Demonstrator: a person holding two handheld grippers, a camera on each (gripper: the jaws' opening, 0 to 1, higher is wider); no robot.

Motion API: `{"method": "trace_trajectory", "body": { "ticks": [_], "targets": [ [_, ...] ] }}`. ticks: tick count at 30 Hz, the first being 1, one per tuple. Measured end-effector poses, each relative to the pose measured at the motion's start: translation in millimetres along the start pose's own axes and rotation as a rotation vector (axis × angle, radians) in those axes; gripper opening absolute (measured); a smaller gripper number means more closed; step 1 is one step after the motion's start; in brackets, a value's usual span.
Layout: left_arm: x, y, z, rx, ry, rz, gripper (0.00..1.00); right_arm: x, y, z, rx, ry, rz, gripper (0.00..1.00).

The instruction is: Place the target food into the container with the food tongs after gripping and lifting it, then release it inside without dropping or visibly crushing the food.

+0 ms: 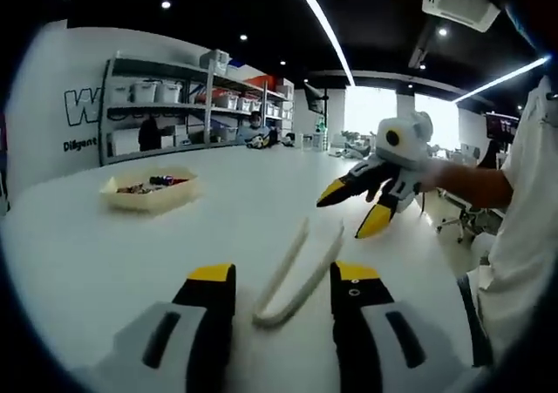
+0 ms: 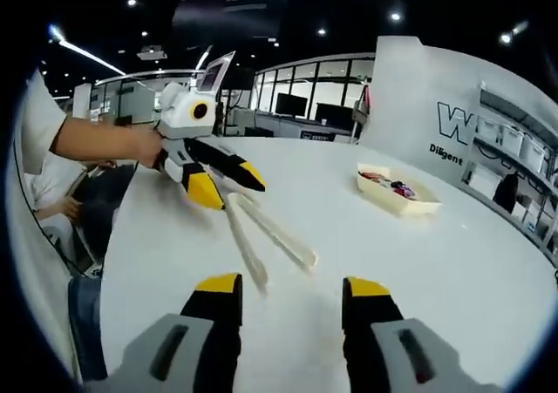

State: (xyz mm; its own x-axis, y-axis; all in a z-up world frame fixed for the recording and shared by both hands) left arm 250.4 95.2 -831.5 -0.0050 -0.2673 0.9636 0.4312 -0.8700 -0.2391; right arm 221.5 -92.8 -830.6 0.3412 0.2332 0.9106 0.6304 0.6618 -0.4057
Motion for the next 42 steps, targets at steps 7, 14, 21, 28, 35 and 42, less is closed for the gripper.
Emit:
{"method": "trace_trajectory", "body": {
  "ticks": [7, 14, 21, 28, 35, 42],
  "targets": [
    [14.7, -11.9, 11.6, 0.165, -0.075, -0.039, 0.62, 15.3, -7.7, 1.9, -0.057, 0.097, -0.059, 0.68],
    [23.7, -26.9, 15.0, 0.338, -0.157, -0.025, 0.84, 32.4, -21.3, 6.8, -0.099, 0.079, -0.128, 0.76],
    [19.6, -30.5, 4.1, 0.372, -0.181, 0.055, 0.97, 32.4, -26.2, 11.6, -0.113, 0.133, -0.111, 0.94],
    [29.8, -33.6, -14.3, 0.400, -0.041, 0.143, 0.99, 29.4, -27.6, 13.4, -0.166, 0.179, -0.111, 1.00],
    [27.0, -38.7, -24.9, 0.432, -0.051, 0.138, 0.99, 17.7, -30.7, 21.3, -0.206, 0.126, -0.068, 1.00],
    [24.7, -41.0, -33.3, 0.444, -0.018, 0.184, 0.99, 20.1, -41.3, 22.4, -0.221, 0.196, -0.100, 1.00]
  ]
}}
Point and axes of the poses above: the point that each gripper's makers call its tool centre point, and the gripper's own axes: y roughly forward along the fingers, z roughly to its left, x roughly out of its top, the point moved 5 cm from there along -y, roughly backward along the fingers, and after that the axes turned 14 degrees about y, right-handed, at the moved point
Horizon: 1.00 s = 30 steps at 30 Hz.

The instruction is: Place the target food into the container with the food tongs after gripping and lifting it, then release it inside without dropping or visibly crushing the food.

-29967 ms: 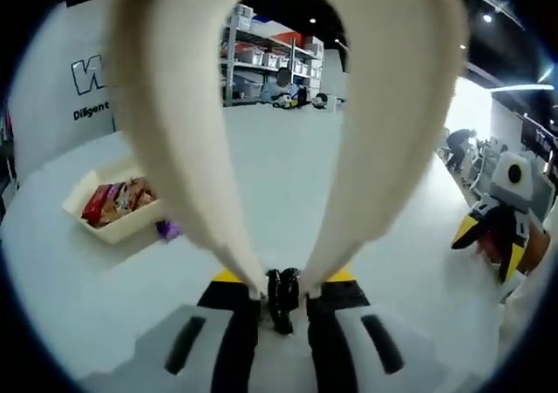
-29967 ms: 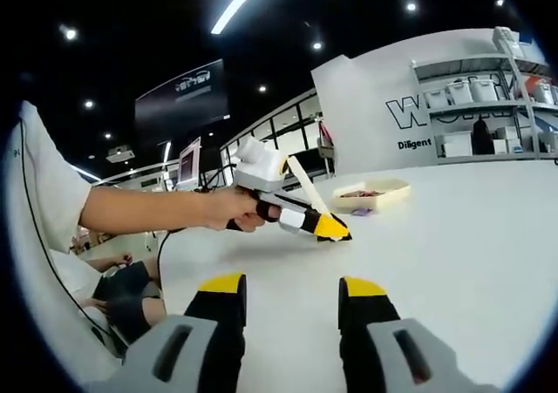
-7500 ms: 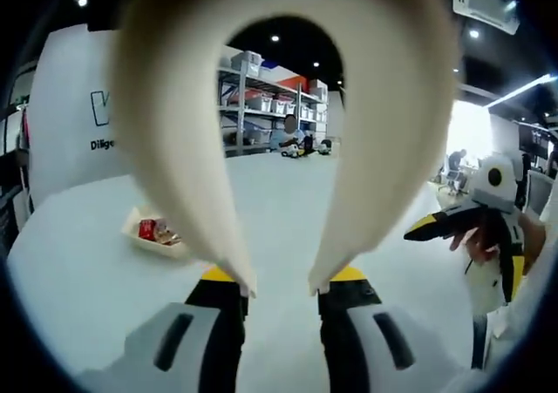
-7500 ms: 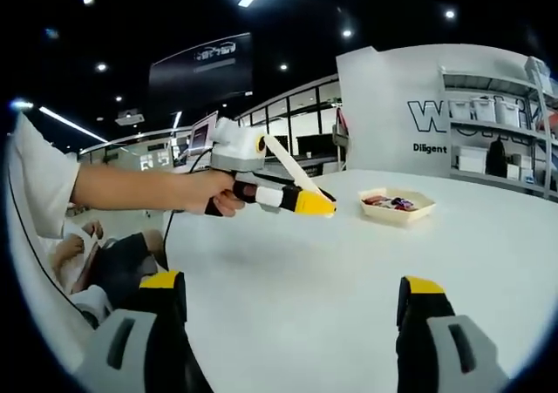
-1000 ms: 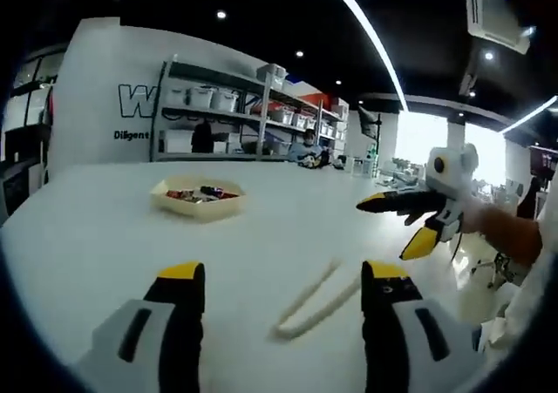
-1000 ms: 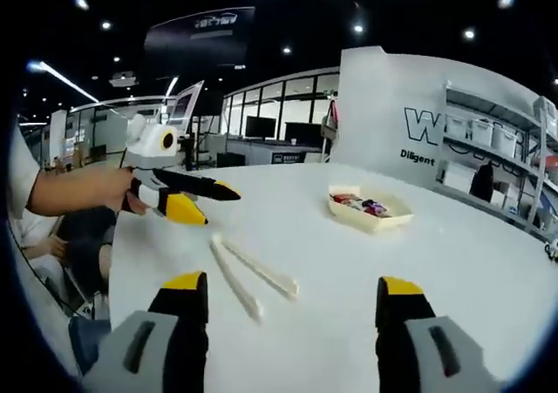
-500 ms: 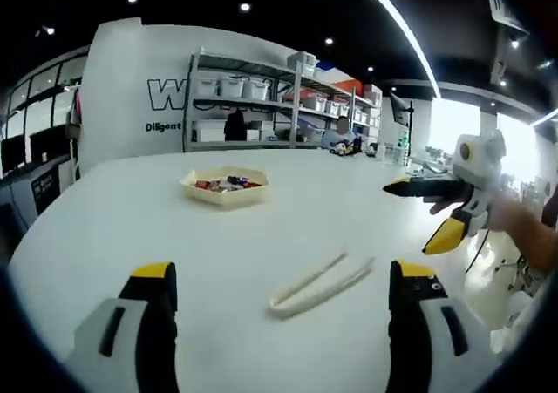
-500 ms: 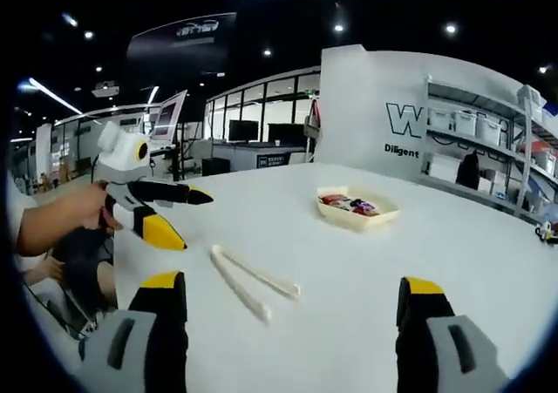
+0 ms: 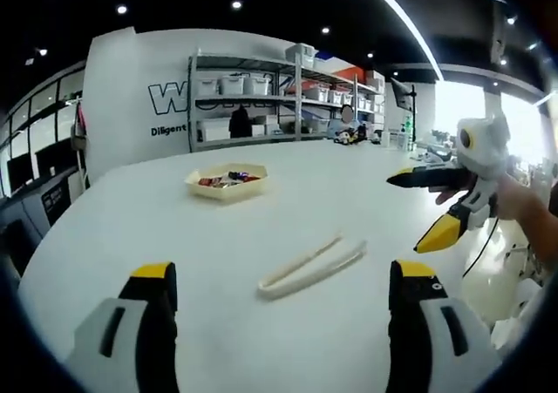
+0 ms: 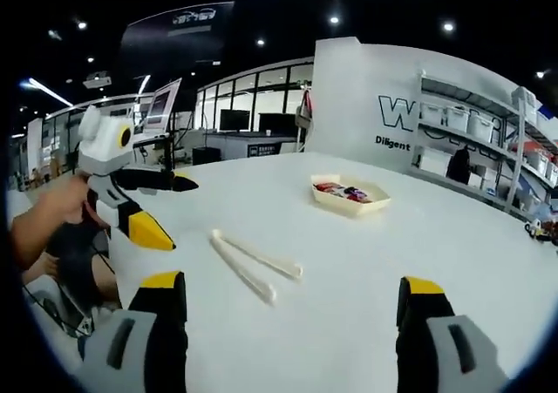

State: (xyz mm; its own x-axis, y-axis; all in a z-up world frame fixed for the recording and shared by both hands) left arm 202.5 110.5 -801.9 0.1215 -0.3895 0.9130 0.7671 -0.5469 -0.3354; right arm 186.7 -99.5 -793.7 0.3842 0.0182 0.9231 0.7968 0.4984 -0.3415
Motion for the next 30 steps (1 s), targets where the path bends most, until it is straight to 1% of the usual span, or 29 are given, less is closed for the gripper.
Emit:
{"method": "trace_trajectory", "body": {
  "ticks": [1, 2, 3, 7, 9, 10, 13, 14, 17, 21, 23, 26, 28, 30],
  "targets": [
    [-1.6, 0.7, 0.1, 0.000, -0.001, 0.008, 0.99, 0.2, -0.9, -0.5, -0.006, 0.022, -0.004, 1.00],
    [-1.9, 1.0, 0.3, 0.003, 0.000, 0.002, 0.99, -0.9, -1.5, -2.8, -0.019, 0.043, 0.005, 1.00],
    [-2.2, 1.2, 0.2, 0.004, 0.003, -0.007, 0.99, -1.1, -1.2, -3.3, -0.017, 0.034, 0.007, 1.00],
    [-7.3, -1.2, 2.1, 0.015, -0.008, 0.032, 0.99, -4.4, -2.1, -8.9, -0.044, 0.005, 0.021, 1.00],
    [-11.3, -4.3, 7.1, 0.044, -0.003, 0.066, 0.99, -5.7, -1.3, -11.1, -0.046, 0.005, 0.028, 1.00],
    [-10.9, -5.2, 8.3, 0.051, -0.002, 0.065, 0.99, -6.4, -1.1, -11.9, -0.044, 0.007, 0.033, 1.00],
    [-11.9, -8.7, 10.5, 0.072, -0.004, 0.083, 0.99, -7.0, -2.4, -13.2, -0.043, 0.021, 0.039, 1.00],
    [-12.9, -9.5, 9.8, 0.072, -0.008, 0.095, 0.99, -6.6, -3.3, -13.4, -0.044, 0.025, 0.038, 1.00],
    [-12.4, -9.4, 6.8, 0.057, -0.015, 0.105, 0.98, -6.5, -4.6, -11.1, -0.034, 0.030, 0.038, 1.00],
    [-8.2, -8.3, 6.0, 0.058, -0.013, 0.091, 0.98, -8.1, -5.0, -10.0, -0.035, 0.022, 0.044, 1.00],
    [-7.9, -7.3, 5.7, 0.062, -0.015, 0.093, 0.98, -8.5, -5.8, -10.7, -0.039, 0.019, 0.046, 1.00],
    [-7.1, -4.0, 3.4, 0.051, -0.025, 0.089, 0.97, -8.0, -6.6, -14.6, -0.049, 0.025, 0.050, 1.00],
    [-5.6, -2.0, 1.9, 0.048, -0.021, 0.090, 0.97, -5.8, -7.6, -17.1, -0.063, 0.038, 0.040, 1.00],
    [-1.4, -1.3, 1.2, 0.047, -0.011, 0.076, 0.96, -4.4, -8.1, -17.5, -0.065, 0.046, 0.033, 1.00]
  ]
}}
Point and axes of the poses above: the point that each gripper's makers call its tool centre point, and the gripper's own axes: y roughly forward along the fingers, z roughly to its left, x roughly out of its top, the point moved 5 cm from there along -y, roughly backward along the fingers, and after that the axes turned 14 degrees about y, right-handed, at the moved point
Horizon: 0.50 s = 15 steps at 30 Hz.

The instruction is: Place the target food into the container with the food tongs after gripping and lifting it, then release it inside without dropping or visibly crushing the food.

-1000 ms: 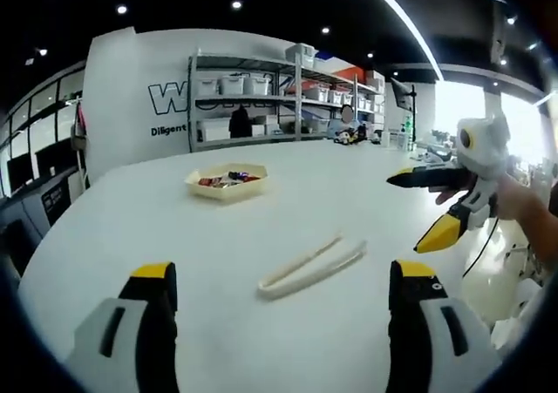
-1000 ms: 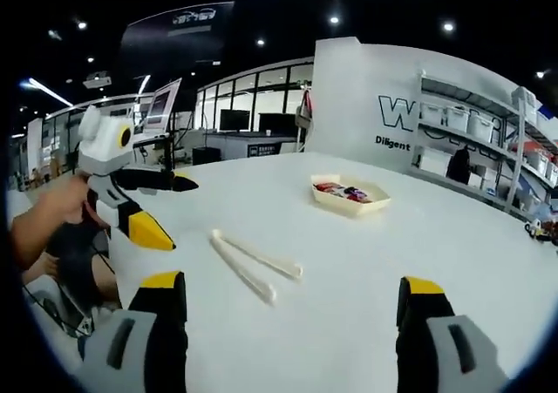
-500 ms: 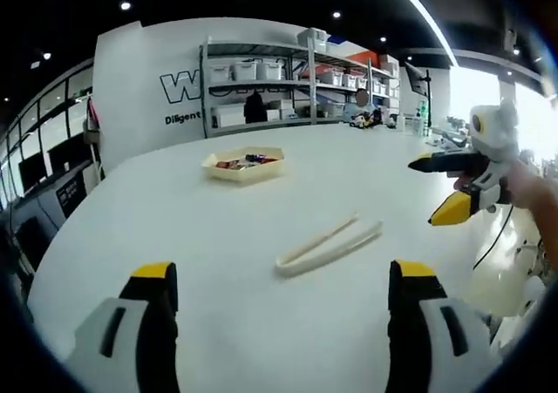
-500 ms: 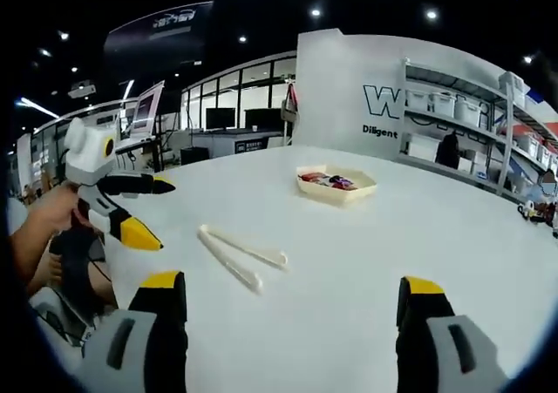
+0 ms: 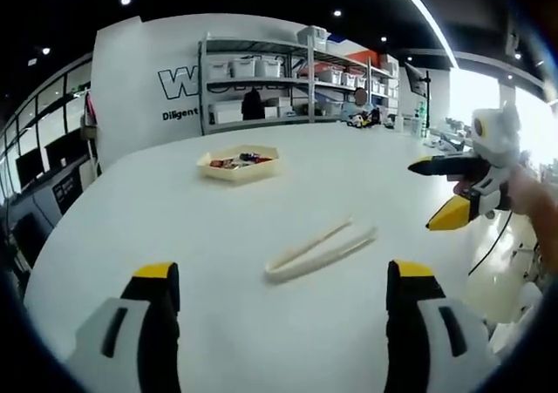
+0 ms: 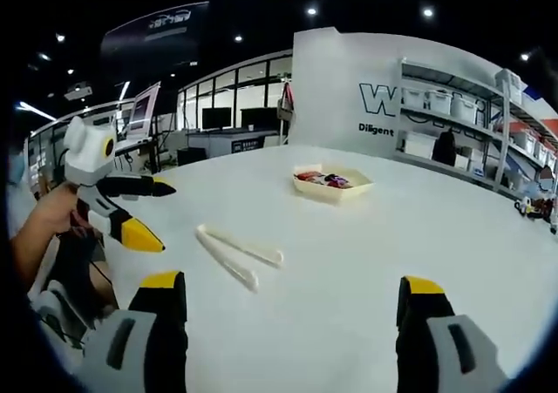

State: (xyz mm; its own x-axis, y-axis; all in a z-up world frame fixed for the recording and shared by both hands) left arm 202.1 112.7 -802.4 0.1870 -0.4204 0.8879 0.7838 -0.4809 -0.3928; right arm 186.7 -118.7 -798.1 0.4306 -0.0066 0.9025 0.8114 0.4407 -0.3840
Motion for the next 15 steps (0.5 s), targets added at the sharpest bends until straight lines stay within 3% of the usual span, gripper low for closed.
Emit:
{"method": "trace_trajectory", "body": {
  "ticks": [10, 15],
  "targets": [
    [5.7, 0.8, 2.3, 0.010, 0.006, -0.029, 0.95, -0.6, 2.6, -0.4, 0.005, -0.018, 0.017, 1.00],
    [0.3, 5.0, 2.5, 0.012, 0.022, -0.017, 0.96, -1.3, 4.8, -0.7, 0.007, -0.020, 0.026, 1.00]
  ]
}}
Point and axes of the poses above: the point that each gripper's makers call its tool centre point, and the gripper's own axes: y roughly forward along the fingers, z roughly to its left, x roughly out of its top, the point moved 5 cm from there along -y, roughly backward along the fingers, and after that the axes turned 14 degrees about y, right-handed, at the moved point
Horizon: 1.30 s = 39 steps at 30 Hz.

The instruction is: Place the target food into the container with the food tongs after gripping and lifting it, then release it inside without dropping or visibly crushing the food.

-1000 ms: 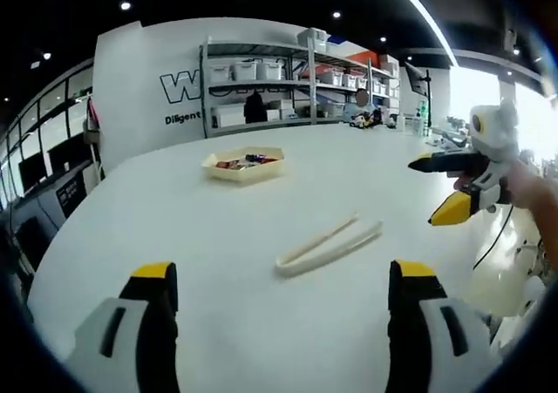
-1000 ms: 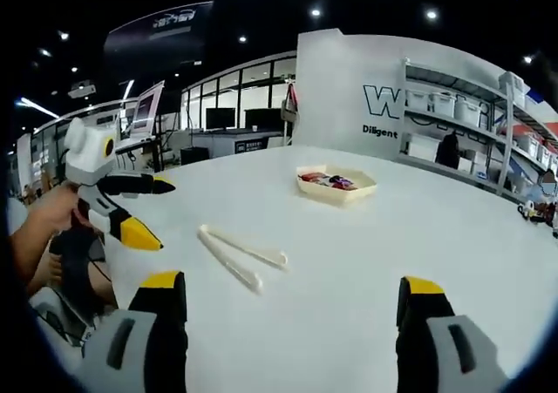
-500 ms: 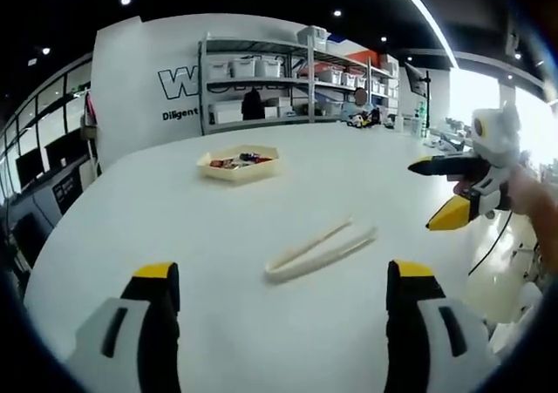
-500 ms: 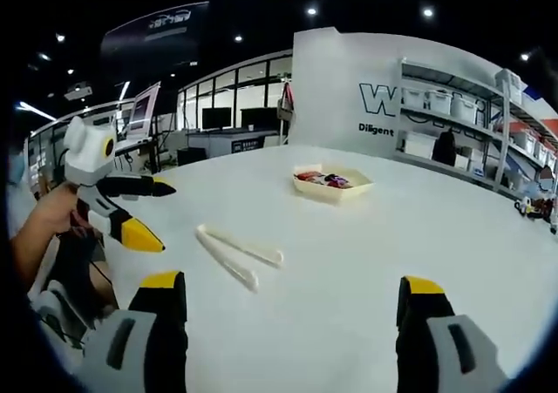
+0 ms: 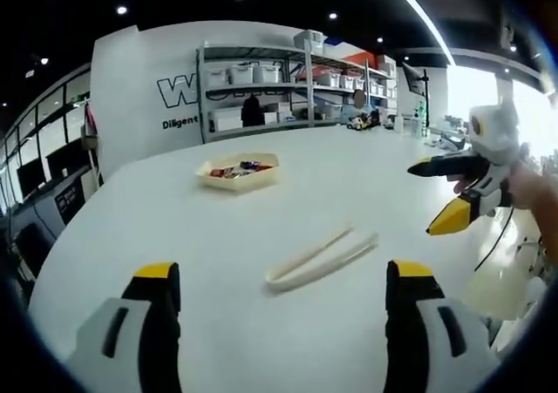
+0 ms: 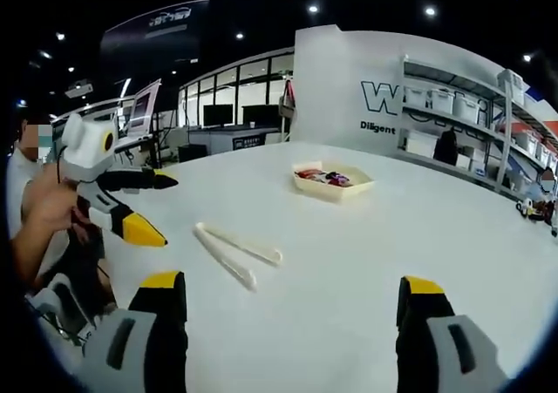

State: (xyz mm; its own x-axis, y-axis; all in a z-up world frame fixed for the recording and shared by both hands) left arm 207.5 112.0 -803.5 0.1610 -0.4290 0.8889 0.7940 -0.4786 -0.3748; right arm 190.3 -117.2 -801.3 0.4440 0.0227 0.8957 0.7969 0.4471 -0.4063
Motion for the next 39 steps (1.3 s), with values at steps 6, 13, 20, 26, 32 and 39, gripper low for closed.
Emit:
{"method": "trace_trajectory", "body": {
  "ticks": [6, 13, 20, 26, 32, 39],
  "targets": [
    [-3.7, 3.1, -0.4, -0.007, -0.004, 0.023, 0.95, -1.9, 1.9, -2.1, -0.004, 0.002, 0.009, 1.00],
    [-5.0, 3.9, -3.0, -0.017, -0.003, 0.019, 0.95, -3.1, 2.0, -3.1, -0.007, 0.008, 0.011, 1.00],
    [-9.3, 5.2, -2.2, -0.022, -0.009, 0.032, 0.95, -6.4, 3.0, -2.9, -0.004, 0.016, 0.019, 1.00],
    [-7.8, 4.1, -3.5, -0.028, -0.022, 0.029, 0.95, -6.2, 2.3, -2.3, 0.000, 0.021, 0.017, 1.00],
    [-9.8, 2.2, -3.2, -0.010, 0.007, 0.038, 0.95, -6.5, 1.0, -3.2, -0.002, 0.024, 0.014, 1.00],
    [-11.4, 1.4, -2.6, -0.010, 0.012, 0.056, 0.96, -5.6, 1.5, -2.0, 0.019, 0.051, 0.014, 1.00]
  ]
}}
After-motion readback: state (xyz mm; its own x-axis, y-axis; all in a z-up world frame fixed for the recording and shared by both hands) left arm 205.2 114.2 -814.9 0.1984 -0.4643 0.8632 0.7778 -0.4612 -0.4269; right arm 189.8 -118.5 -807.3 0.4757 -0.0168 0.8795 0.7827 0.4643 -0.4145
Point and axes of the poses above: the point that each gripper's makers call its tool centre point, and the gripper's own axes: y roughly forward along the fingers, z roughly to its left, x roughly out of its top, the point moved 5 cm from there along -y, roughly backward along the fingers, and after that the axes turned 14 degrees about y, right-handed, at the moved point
